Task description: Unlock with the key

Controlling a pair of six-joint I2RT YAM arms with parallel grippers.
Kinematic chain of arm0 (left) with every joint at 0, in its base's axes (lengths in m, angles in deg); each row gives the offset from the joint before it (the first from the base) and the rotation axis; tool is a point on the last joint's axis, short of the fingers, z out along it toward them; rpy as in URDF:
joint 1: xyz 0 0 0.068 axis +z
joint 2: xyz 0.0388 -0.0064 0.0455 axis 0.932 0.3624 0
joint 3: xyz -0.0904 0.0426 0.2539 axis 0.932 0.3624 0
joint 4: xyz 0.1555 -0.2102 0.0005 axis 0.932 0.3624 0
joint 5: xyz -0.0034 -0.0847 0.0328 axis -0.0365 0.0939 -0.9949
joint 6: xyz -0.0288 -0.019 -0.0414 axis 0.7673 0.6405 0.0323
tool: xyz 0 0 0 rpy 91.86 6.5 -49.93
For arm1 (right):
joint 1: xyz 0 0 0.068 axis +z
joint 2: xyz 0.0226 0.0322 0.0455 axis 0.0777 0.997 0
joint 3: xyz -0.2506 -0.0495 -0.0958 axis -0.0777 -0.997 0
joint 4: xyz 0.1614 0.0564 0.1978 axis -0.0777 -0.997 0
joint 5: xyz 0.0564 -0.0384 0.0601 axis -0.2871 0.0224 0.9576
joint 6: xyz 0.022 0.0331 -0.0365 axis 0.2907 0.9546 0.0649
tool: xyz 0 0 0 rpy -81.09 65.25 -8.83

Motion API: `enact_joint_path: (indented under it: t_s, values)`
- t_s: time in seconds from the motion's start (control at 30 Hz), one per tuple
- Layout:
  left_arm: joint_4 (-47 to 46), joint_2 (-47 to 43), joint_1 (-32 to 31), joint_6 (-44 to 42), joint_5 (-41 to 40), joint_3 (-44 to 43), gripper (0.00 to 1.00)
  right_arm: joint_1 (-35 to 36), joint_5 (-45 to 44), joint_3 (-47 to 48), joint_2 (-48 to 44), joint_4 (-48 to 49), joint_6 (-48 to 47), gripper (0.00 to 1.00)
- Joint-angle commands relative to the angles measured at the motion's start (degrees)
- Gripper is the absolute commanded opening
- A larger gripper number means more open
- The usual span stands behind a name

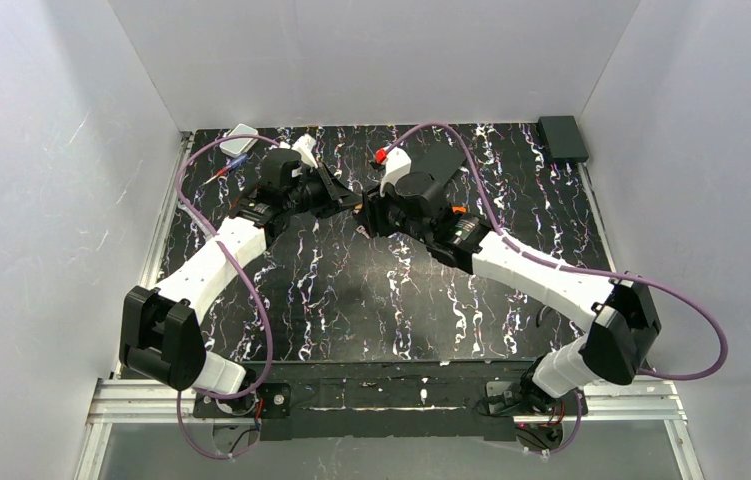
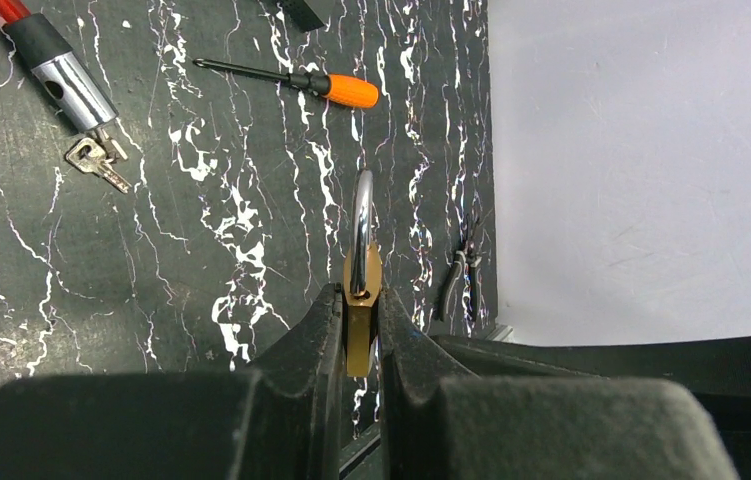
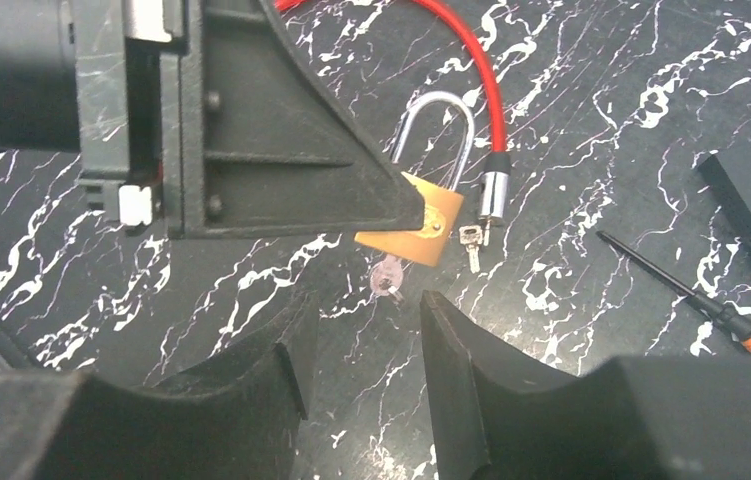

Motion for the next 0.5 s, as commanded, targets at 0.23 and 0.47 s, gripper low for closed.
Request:
enact_joint_path:
  t_s: [0.23, 0.47]
  values:
    - [-0.38, -2.33, 0.37, -0.67, -0.05, -3.05, 0.00, 0.13, -3.21, 3.99, 3.07, 2.90, 0.13, 0.47]
    - [-0.79, -2.36, 0.45, -0.59, 0.35, -2.95, 0.00, 0.13, -4.04, 4.54, 4.34, 3.18, 0.38, 0.45]
